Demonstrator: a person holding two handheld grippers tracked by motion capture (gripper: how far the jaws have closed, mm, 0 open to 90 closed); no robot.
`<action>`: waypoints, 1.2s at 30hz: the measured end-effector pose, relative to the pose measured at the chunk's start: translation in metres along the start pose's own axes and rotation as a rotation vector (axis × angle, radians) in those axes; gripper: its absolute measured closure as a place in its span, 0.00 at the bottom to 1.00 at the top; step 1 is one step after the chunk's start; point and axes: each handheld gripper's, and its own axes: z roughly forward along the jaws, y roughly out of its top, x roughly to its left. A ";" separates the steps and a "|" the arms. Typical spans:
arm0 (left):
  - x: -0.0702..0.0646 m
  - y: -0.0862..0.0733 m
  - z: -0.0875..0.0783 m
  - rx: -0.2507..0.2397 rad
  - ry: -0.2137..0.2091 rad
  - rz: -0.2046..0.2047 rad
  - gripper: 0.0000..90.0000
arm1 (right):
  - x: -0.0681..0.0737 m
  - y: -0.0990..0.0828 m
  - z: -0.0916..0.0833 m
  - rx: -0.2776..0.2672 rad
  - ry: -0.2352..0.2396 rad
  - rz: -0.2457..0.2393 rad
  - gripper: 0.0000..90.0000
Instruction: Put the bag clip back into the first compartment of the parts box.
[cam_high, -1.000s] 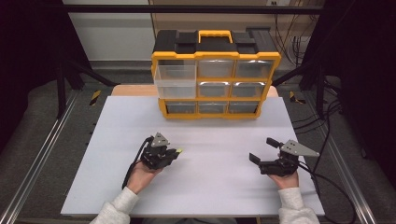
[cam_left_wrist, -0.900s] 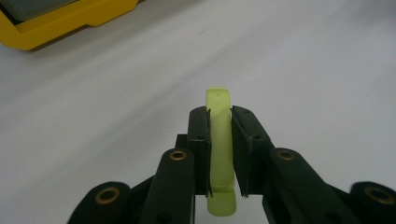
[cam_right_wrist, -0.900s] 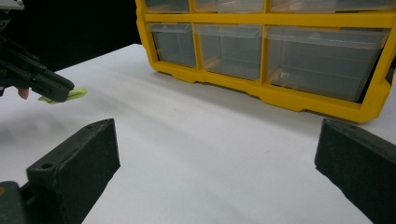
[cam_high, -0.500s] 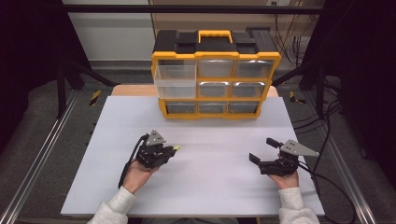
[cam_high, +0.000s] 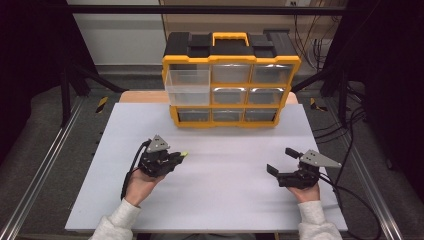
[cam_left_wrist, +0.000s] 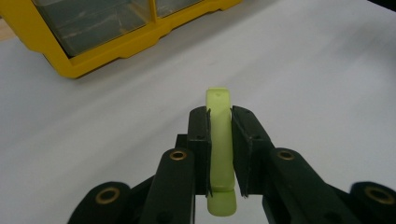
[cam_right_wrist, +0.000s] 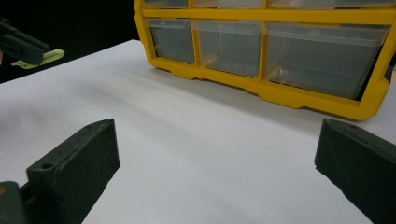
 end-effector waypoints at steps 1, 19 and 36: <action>0.000 0.001 -0.001 -0.002 -0.001 -0.003 0.86 | 0.000 0.000 0.000 0.000 0.000 0.000 0.00; -0.003 0.019 -0.027 -0.051 -0.009 0.023 0.86 | 0.000 0.000 0.000 0.005 -0.004 -0.004 0.01; 0.002 0.038 -0.045 -0.106 -0.007 0.028 0.86 | 0.000 0.000 0.000 0.004 -0.006 -0.002 0.00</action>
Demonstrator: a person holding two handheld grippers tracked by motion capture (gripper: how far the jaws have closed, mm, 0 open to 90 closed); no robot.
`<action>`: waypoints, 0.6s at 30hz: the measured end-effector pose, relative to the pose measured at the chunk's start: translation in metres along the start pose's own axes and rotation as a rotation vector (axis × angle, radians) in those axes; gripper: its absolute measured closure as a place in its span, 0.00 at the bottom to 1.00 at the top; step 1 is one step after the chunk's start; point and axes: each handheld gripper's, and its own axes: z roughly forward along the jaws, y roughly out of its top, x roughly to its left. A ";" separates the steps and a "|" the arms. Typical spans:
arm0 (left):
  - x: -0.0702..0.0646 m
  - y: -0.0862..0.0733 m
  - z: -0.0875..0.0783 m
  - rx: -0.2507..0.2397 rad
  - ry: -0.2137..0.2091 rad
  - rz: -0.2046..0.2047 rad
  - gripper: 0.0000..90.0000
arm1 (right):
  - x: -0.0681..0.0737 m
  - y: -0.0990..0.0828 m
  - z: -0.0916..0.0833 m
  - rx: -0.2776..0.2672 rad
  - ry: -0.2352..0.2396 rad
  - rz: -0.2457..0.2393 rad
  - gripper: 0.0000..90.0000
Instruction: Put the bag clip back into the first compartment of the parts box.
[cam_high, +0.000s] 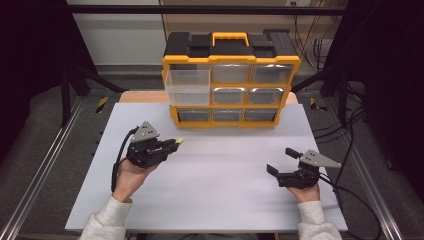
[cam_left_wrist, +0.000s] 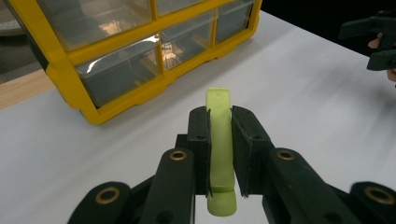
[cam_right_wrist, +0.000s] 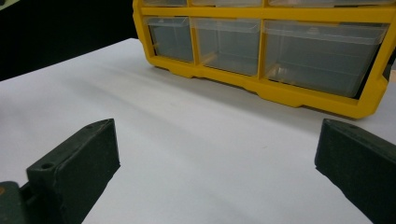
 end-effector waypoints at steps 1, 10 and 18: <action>0.000 0.003 -0.002 -0.006 -0.001 0.000 0.86 | 0.000 0.000 0.000 -0.001 0.001 0.004 0.00; 0.001 0.018 -0.010 -0.034 0.000 0.010 0.86 | 0.000 0.000 0.000 0.001 0.002 0.005 0.00; 0.001 0.034 -0.017 -0.055 0.004 0.026 0.86 | 0.000 0.000 0.000 -0.001 0.001 0.004 0.00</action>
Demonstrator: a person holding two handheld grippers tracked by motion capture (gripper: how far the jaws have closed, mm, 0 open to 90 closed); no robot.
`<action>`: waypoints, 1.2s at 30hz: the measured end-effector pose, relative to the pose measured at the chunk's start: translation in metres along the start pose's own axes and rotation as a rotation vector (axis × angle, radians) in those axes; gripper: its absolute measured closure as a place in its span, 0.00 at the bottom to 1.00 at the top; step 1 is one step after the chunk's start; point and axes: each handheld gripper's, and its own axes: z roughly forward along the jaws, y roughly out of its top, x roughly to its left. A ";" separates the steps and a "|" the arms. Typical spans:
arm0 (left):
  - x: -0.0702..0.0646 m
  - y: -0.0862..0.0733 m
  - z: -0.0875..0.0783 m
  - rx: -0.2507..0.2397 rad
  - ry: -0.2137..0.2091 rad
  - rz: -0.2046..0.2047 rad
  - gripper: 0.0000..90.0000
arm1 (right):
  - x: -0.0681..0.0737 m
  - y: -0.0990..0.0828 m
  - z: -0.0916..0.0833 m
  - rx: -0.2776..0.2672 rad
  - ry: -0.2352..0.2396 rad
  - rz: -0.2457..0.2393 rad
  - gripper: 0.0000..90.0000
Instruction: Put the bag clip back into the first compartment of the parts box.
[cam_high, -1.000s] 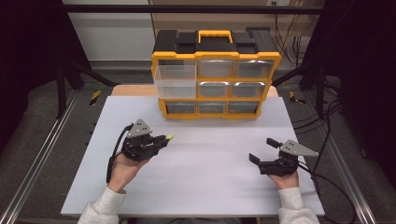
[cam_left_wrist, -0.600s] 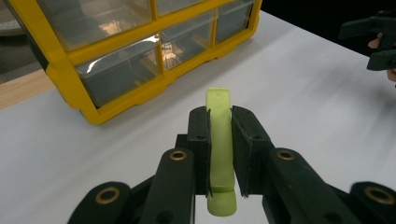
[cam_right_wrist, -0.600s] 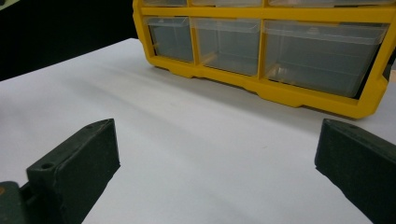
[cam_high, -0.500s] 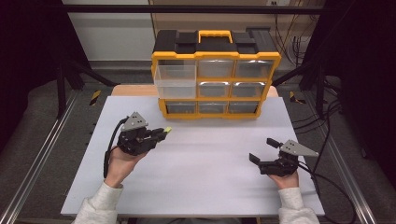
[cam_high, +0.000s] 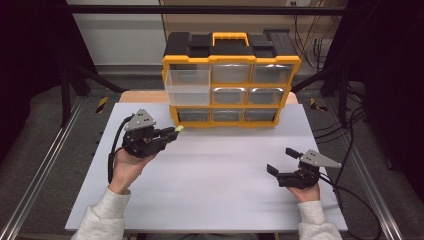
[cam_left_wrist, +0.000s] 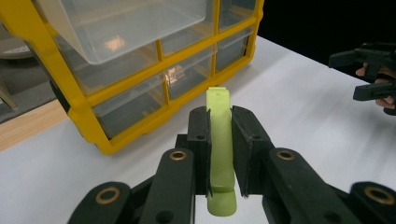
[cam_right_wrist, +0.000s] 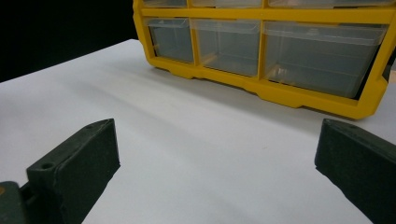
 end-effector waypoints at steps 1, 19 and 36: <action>0.000 0.004 -0.001 -0.002 0.002 0.002 0.86 | 0.000 0.000 0.000 0.001 0.002 0.002 0.01; 0.005 0.036 -0.010 -0.017 0.030 0.024 0.86 | 0.000 0.000 0.000 -0.003 -0.001 -0.003 0.00; 0.007 0.065 -0.010 -0.045 0.031 0.034 0.86 | -0.001 0.000 0.000 -0.003 0.001 -0.003 0.00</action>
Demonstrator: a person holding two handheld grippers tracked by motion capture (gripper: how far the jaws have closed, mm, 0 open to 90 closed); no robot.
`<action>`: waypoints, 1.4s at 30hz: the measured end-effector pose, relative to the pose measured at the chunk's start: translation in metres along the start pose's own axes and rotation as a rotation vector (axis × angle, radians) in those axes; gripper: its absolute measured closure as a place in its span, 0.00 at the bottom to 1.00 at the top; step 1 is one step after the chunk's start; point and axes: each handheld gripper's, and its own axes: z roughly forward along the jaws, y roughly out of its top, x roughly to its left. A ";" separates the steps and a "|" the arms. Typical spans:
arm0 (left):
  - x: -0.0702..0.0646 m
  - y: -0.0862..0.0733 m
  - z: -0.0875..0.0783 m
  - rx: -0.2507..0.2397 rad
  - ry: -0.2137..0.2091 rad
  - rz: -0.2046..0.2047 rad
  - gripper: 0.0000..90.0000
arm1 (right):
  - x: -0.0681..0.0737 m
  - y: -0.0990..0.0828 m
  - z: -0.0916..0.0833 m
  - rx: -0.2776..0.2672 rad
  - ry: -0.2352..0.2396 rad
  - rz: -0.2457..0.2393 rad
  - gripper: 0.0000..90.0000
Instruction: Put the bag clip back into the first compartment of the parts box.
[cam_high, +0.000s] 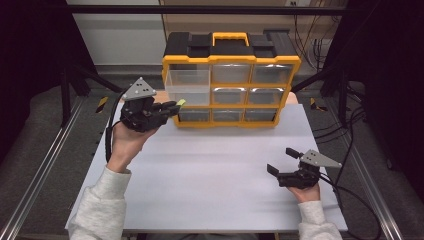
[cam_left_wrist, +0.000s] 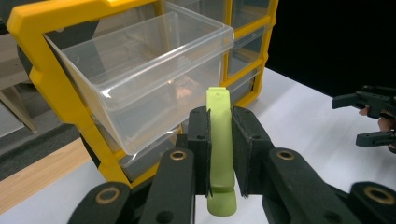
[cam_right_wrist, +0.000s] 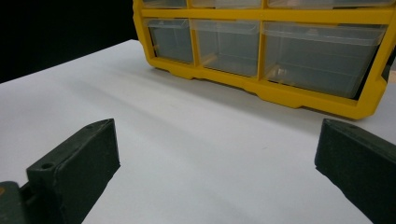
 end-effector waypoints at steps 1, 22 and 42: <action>0.000 0.002 0.000 -0.002 0.001 0.001 0.86 | 0.000 0.000 0.000 0.000 0.001 0.000 0.00; 0.008 0.039 -0.002 -0.033 0.021 -0.002 0.86 | 0.000 0.000 0.000 0.001 0.002 0.001 0.00; 0.029 0.057 0.017 -0.016 0.063 -0.024 0.86 | 0.000 0.000 -0.001 0.001 -0.001 0.002 0.00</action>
